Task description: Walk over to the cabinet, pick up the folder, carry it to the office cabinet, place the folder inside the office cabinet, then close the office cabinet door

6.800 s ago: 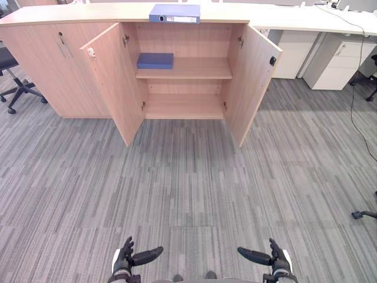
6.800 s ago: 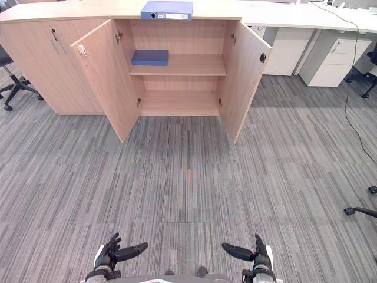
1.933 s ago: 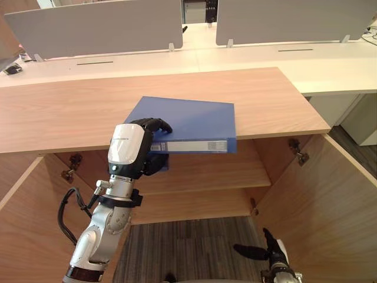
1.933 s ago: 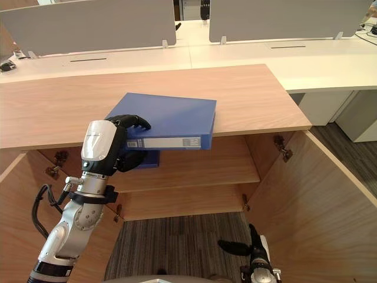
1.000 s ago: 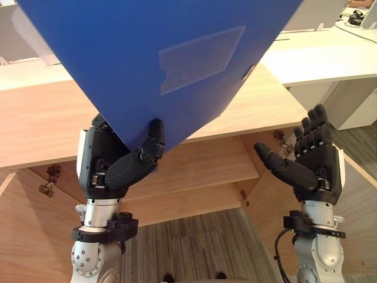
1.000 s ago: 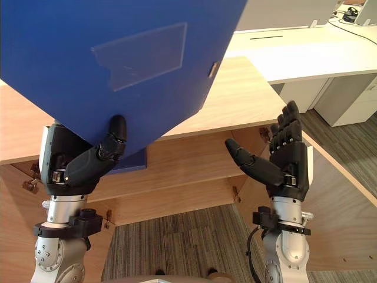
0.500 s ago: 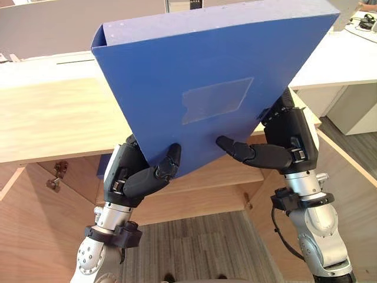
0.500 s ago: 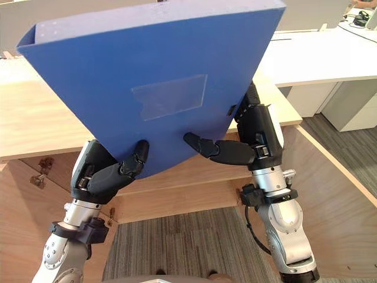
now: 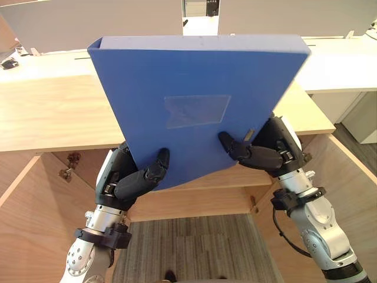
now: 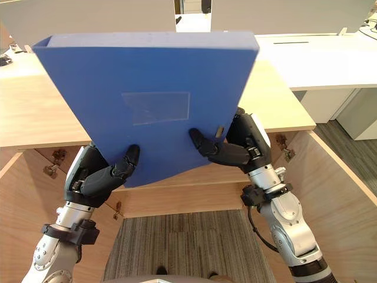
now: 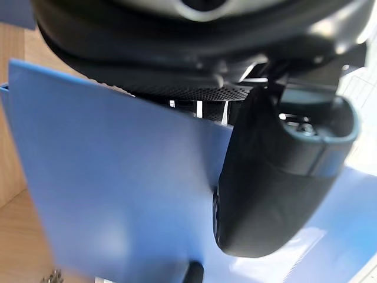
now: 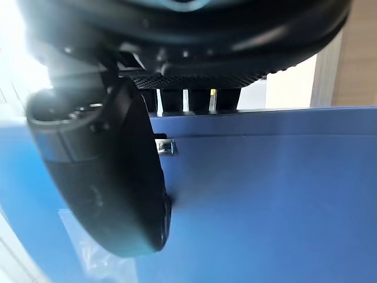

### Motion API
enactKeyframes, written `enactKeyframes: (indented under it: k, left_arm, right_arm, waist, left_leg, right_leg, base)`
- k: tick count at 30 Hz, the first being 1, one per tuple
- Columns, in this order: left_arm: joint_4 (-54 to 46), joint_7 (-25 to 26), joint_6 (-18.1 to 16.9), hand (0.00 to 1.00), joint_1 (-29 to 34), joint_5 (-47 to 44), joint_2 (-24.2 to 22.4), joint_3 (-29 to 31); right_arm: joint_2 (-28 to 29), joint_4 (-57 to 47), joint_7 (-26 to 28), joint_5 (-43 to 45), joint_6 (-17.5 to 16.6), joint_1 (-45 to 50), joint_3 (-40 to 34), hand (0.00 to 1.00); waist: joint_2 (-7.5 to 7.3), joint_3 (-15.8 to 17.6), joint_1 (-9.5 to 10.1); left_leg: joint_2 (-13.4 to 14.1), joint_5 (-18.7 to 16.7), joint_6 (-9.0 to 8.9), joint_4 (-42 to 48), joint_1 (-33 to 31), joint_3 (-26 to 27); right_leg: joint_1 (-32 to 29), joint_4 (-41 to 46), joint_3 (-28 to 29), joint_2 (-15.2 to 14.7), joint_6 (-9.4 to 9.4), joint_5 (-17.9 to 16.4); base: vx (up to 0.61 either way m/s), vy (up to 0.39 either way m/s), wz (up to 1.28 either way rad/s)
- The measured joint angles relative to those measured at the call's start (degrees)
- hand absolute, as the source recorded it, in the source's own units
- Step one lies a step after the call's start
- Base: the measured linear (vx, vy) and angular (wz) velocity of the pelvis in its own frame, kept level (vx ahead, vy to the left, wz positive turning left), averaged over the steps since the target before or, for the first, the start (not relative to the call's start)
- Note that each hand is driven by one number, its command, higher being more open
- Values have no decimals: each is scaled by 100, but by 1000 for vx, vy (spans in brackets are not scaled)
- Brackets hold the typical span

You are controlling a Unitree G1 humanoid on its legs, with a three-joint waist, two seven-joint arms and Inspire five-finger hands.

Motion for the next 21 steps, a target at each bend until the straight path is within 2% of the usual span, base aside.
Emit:
enactKeyframes:
  k: [7,9,11,16,21]
  left_arm:
    - [82,160,-66,100,-67,551,-1074,179]
    - [81,427,-133,100,-74,960,-1613,593]
    - [96,658,-185,100,-64,1271,-1899,968]
    - [614,1292,-343,100,-17,1497,-2417,2019]
    - [1384,1520,-277,100,312,1674,-2651,2253]
  right_arm:
    - [762,60,105,-309,61,10,-11,0]
    - [1197,58,93,-601,61,52,-66,0]
    - [1410,35,72,-813,61,122,-207,0]
    - [1823,-37,-144,-928,58,144,-754,0]
    - [1933,-117,-283,-933,48,144,-923,0]
  waist:
    - [-2,-133,135]
    - [-3,-147,132]
    - [-4,-147,135]
    - [-4,-148,156]
    - [-7,-149,204]
  left_leg:
    - [0,34,-5,-2,-32,-53]
    - [4,51,-7,-2,-49,-85]
    - [1,62,-7,-4,-69,-130]
    - [-11,85,-9,-30,-109,-224]
    - [-27,86,-8,-32,-116,-242]
  right_leg:
    - [-7,2,-48,0,-1,1]
    - [-8,2,-81,3,-1,1]
    - [-6,4,-123,1,-1,1]
    - [2,3,-216,-16,-1,0]
    - [3,0,-241,-36,0,-1]
  base:
    - [-21,-17,4]
    - [-28,-31,7]
    - [-26,-22,10]
    - [-23,-15,11]
    - [-4,-2,1]
